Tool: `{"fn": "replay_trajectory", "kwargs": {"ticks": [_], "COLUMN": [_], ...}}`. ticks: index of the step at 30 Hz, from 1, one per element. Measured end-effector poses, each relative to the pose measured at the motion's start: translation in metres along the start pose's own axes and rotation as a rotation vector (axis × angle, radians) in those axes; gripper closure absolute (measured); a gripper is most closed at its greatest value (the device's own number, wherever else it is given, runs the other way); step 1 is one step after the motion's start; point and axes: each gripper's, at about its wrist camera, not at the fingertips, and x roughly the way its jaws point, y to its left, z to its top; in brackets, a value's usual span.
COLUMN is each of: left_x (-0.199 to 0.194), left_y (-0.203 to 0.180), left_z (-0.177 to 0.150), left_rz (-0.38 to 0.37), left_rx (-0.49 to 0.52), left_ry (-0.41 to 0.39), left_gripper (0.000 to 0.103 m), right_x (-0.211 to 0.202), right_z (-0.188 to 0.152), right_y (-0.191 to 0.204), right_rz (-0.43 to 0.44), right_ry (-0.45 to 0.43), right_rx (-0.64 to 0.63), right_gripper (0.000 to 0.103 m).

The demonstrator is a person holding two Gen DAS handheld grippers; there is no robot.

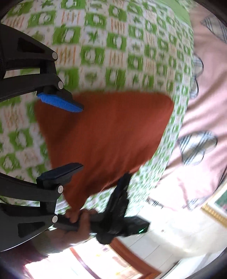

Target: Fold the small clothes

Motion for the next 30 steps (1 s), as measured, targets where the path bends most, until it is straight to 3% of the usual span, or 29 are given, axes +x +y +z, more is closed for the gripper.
{"fn": "replay_trajectory", "kwargs": {"ticks": [8, 13, 16, 18, 20, 21, 22, 23, 25, 30], "left_x": [0.03, 0.064, 0.081, 0.089, 0.098, 0.099, 0.099, 0.097, 0.088, 0.027], "left_y": [0.042, 0.056, 0.056, 0.052, 0.046, 0.043, 0.039, 0.037, 0.033, 0.022], "left_z": [0.023, 0.037, 0.044, 0.047, 0.051, 0.053, 0.055, 0.057, 0.06, 0.051], "left_rz": [0.008, 0.001, -0.017, -0.024, -0.029, -0.016, -0.016, -0.03, -0.044, -0.013], "left_rx": [-0.087, -0.123, -0.131, -0.114, -0.096, -0.08, -0.06, -0.047, -0.031, 0.04], "left_ry": [0.048, 0.092, 0.108, 0.109, 0.109, 0.104, 0.099, 0.096, 0.079, -0.002], "left_gripper": [0.034, 0.03, 0.03, 0.031, 0.046, 0.051, 0.065, 0.075, 0.08, 0.081], "right_x": [0.003, -0.006, 0.0, 0.003, 0.012, 0.018, 0.025, 0.028, 0.026, 0.009], "right_z": [0.002, 0.0, -0.003, -0.006, -0.009, -0.011, -0.012, -0.013, -0.014, -0.02], "right_y": [-0.008, -0.009, -0.012, -0.017, -0.021, -0.021, -0.021, -0.018, -0.011, 0.032], "right_rz": [-0.028, -0.133, -0.192, -0.14, -0.049, -0.027, -0.037, -0.041, -0.02, 0.079], "right_ry": [-0.001, -0.043, -0.014, 0.004, 0.042, 0.068, 0.089, 0.094, 0.089, 0.039], "right_rx": [0.033, 0.001, -0.019, 0.003, 0.045, 0.056, 0.054, 0.047, 0.056, 0.015], "right_gripper": [0.065, 0.024, 0.023, 0.023, 0.026, 0.037, 0.05, 0.054, 0.072, 0.079]}}
